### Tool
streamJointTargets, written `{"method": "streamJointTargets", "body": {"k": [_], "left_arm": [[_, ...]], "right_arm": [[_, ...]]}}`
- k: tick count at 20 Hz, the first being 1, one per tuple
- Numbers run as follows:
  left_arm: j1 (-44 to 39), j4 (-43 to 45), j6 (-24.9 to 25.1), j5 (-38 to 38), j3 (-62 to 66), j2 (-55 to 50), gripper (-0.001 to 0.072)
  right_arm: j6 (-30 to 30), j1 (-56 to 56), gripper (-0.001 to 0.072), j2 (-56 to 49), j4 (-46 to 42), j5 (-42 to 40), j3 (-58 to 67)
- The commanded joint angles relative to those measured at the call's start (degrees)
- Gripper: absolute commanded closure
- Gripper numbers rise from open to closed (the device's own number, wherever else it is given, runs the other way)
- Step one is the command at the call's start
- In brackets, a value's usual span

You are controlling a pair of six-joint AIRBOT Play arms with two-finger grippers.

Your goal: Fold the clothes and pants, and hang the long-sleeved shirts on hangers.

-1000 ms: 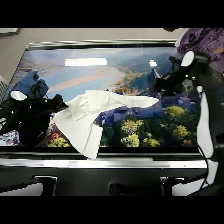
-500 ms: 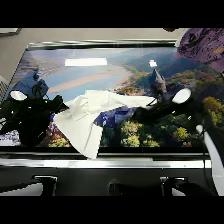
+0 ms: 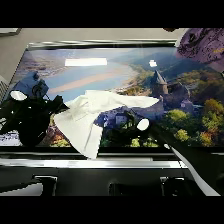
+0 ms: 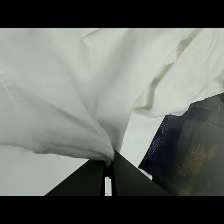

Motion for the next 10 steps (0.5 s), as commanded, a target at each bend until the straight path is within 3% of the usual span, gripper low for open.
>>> {"method": "streamJointTargets", "body": {"k": [1,4,10], "left_arm": [[-0.02,0.00,0.00,-0.04,-0.02,0.00,0.0690],[-0.02,0.00,0.00,-0.07,-0.02,0.00,0.0690],[-0.02,0.00,0.00,-0.04,-0.02,-0.02,0.0690]], "right_arm": [[-8.44,4.90,0.0218,-4.87,14.88,-5.84,-0.44],[-12.70,6.80,0.0219,-7.32,22.67,-6.95,-0.44],[-12.74,7.76,0.0229,-8.68,23.78,-10.60,-0.44]]}}
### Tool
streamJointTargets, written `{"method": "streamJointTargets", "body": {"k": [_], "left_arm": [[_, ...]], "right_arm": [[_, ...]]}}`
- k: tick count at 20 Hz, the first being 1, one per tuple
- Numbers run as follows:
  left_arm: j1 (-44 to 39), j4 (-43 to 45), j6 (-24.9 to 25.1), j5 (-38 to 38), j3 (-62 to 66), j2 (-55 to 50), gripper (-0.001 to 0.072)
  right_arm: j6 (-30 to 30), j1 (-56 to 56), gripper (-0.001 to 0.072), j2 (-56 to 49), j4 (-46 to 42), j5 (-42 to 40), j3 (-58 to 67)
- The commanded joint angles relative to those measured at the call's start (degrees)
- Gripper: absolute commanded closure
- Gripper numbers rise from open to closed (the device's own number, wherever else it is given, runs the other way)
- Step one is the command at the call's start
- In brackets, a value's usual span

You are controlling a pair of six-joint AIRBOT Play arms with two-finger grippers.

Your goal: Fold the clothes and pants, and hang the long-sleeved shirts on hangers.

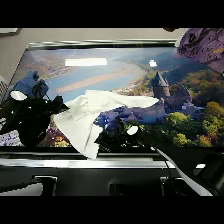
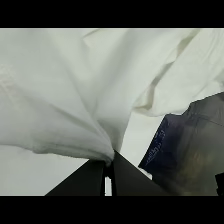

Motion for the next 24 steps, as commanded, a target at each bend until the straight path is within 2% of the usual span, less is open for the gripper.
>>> {"method": "streamJointTargets", "body": {"k": [1,5,6,7,10,12,13,18,21,24], "left_arm": [[-0.02,0.00,0.00,0.13,-0.02,-0.04,0.0690],[-0.02,0.00,0.00,0.13,-0.02,-0.07,0.0690],[-0.02,0.02,0.00,0.13,-0.02,-0.07,0.0690],[-0.02,0.00,0.00,0.13,-0.02,-0.11,0.0690],[-0.02,0.00,0.00,0.13,-0.02,-0.15,0.0690],[-0.02,0.00,0.00,0.13,-0.02,-0.15,0.0689],[-0.02,0.00,0.00,0.13,-0.02,-0.15,0.0690],[-0.02,0.00,-0.02,0.11,-0.02,-0.13,0.0690],[0.02,-0.02,0.26,0.11,0.96,0.57,0.0691],[1.01,-0.02,1.68,-0.46,8.00,2.99,0.0691]], "right_arm": [[-0.98,0.48,0.0230,-1.18,3.06,-3.34,-0.04],[-2.58,0.50,0.0238,-3.23,6.40,-2.93,-0.02],[-2.60,0.48,0.0273,-3.45,6.54,-3.02,-0.04],[-2.60,0.50,0.0367,-3.50,6.69,-3.21,-0.04],[-2.64,0.50,0.0474,-3.56,7.02,-3.76,-0.04],[-3.78,0.50,0.0618,-3.56,7.13,-3.76,-0.04],[-4.09,0.50,0.0651,-3.56,7.28,-3.98,-0.04],[-4.28,0.48,0.0688,-3.52,7.52,-4.09,0.15],[-7.28,-0.87,0.0690,-1.68,7.30,-2.71,2.51],[-8.15,-10.38,0.0690,6.54,3.23,-1.46,7.21]]}}
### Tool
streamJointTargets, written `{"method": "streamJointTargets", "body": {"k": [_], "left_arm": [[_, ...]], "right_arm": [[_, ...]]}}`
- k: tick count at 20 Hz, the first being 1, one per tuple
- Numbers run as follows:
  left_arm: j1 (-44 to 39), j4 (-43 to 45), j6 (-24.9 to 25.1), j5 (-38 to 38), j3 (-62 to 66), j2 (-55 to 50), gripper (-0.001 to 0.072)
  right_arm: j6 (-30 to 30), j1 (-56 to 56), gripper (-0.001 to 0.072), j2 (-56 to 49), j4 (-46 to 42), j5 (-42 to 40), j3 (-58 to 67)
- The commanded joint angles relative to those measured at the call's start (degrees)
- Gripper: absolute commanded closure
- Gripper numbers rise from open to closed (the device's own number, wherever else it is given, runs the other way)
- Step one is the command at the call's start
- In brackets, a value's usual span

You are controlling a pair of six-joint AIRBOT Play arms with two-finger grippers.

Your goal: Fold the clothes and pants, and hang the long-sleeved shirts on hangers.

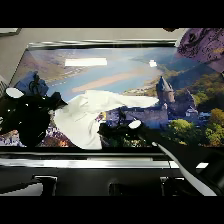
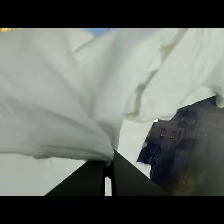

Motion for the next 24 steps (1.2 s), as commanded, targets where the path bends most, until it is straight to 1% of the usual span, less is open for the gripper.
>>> {"method": "streamJointTargets", "body": {"k": [1,3,5,6,7,9,10,12,13,15,17,18,20,22,24], "left_arm": [[1.57,-0.07,0.83,-1.38,8.50,2.78,0.0691],[3.82,-0.07,0.81,-1.84,17.16,5.79,0.0691],[6.54,-0.07,-0.02,-1.62,26.58,9.11,0.0691],[7.78,-0.09,-0.96,-1.36,31.76,10.91,0.0691],[8.55,-0.28,-0.90,-1.11,36.54,12.74,0.0691],[8.81,-0.26,-0.87,-1.14,44.41,16.33,0.0691],[8.81,-0.24,-0.87,-1.11,47.19,18.51,0.0690],[8.81,0.11,-0.87,-0.94,49.79,23.06,0.0691],[8.81,0.70,-0.87,-0.20,49.77,25.75,0.0690],[8.81,2.91,-0.90,1.09,49.77,29.90,0.0690],[8.81,5.60,-2.51,2.16,49.75,31.87,0.0691],[8.81,6.23,-3.61,2.23,49.75,31.80,0.0690],[8.79,6.34,-4.35,2.08,48.48,30.08,0.0691],[8.79,6.34,-4.37,0.96,45.77,27.02,0.0690],[7.58,6.36,-4.52,-1.20,41.77,21.73,0.0691]], "right_arm": [[-1.38,-11.10,0.0691,9.44,-4.72,1.99,5.62],[0.04,-22.71,0.0691,18.64,-8.98,2.71,11.91],[1.90,-33.46,0.0691,26.86,-11.43,3.54,19.61],[2.12,-37.97,0.0691,30.16,-12.46,4.63,23.78],[2.84,-42.34,0.0691,33.11,-13.62,6.82,28.57],[7.28,-48.94,0.0690,37.33,-17.51,11.50,37.97],[8.41,-50.99,0.0690,39.04,-19.41,13.29,42.12],[10.95,-53.37,0.0690,42.05,-25.00,14.34,49.51],[13.35,-53.72,0.0690,43.17,-29.27,13.97,52.70],[18.10,-53.72,0.0690,44.00,-37.46,12.79,57.66],[20.68,-53.72,0.0690,43.63,-41.11,10.82,59.58],[20.72,-53.72,0.0689,42.84,-41.22,10.21,59.54],[22.23,-53.72,0.0689,39.45,-40.63,11.54,59.54],[24.13,-53.70,0.0689,33.68,-39.04,15.78,59.52],[25.24,-53.05,0.0689,25.51,-36.44,21.31,59.41]]}}
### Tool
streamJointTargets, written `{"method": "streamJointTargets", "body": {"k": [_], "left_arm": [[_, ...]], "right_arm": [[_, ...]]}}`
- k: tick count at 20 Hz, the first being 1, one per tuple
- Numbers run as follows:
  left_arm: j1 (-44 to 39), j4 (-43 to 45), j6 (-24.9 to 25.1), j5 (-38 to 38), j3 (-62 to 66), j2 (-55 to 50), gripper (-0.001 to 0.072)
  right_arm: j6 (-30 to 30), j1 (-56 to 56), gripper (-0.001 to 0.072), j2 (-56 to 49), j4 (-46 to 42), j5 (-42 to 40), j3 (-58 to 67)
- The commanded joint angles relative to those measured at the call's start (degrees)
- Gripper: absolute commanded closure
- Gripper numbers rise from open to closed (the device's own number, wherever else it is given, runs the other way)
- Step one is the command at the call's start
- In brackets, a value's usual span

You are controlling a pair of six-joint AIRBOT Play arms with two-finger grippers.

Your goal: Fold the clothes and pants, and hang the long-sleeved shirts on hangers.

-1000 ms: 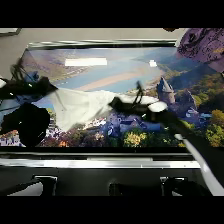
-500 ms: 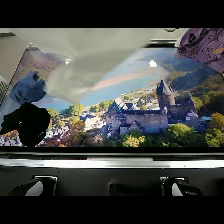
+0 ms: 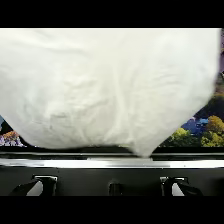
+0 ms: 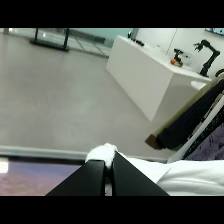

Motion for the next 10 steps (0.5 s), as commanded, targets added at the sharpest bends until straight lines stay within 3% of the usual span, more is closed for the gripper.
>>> {"method": "streamJointTargets", "body": {"k": [1,5,7,10], "left_arm": [[-1.90,0.79,-0.61,-2.86,-5.79,-7.54,0.0691],[-7.91,0.85,0.02,-3.17,-13.88,-23.04,0.0690],[-10.29,0.85,0.00,-3.23,-15.63,-31.74,0.0691],[-13.16,0.83,0.00,-3.19,-15.72,-42.84,0.0691]], "right_arm": [[2.75,2.23,0.0689,-12.72,0.61,7.87,0.44],[4.15,14.38,0.0689,-33.66,-10.05,7.69,0.44],[11.78,18.47,0.0689,-43.71,-18.29,8.72,0.44],[17.51,21.73,0.0689,-55.12,-18.97,12.33,0.44]]}}
